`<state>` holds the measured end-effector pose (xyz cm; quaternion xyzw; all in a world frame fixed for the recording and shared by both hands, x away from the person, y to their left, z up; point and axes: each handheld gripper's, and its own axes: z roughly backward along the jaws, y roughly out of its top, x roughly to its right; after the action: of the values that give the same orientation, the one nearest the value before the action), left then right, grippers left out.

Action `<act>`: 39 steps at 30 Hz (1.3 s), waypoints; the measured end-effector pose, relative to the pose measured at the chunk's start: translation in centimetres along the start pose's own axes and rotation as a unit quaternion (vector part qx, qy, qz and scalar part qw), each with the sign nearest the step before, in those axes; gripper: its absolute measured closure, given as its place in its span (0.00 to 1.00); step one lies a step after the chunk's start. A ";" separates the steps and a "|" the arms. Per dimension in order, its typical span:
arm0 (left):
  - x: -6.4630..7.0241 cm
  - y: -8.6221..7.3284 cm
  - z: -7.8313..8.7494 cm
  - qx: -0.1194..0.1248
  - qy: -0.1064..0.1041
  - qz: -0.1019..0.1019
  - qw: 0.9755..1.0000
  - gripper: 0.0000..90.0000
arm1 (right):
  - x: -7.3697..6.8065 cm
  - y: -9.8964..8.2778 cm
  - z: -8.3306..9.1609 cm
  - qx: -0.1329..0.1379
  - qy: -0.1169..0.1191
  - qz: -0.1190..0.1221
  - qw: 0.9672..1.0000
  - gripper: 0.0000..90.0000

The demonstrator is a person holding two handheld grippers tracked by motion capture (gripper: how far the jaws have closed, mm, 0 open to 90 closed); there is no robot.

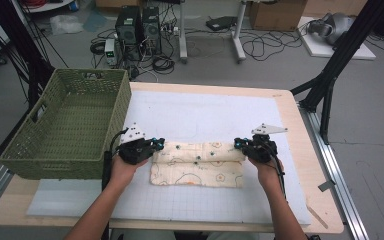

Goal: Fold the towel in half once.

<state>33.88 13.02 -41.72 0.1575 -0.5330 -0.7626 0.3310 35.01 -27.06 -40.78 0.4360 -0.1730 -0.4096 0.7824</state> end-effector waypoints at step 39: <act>1.7 -3.7 2.6 -0.043 0.021 0.067 0.997 0.57 | -1.8 -5.7 7.2 0.047 -0.004 -0.008 0.999 0.67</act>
<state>29.87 14.46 -43.92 0.1228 -0.5025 -0.7573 0.3987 26.59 -31.13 -41.26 0.4721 -0.1920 -0.4094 0.7567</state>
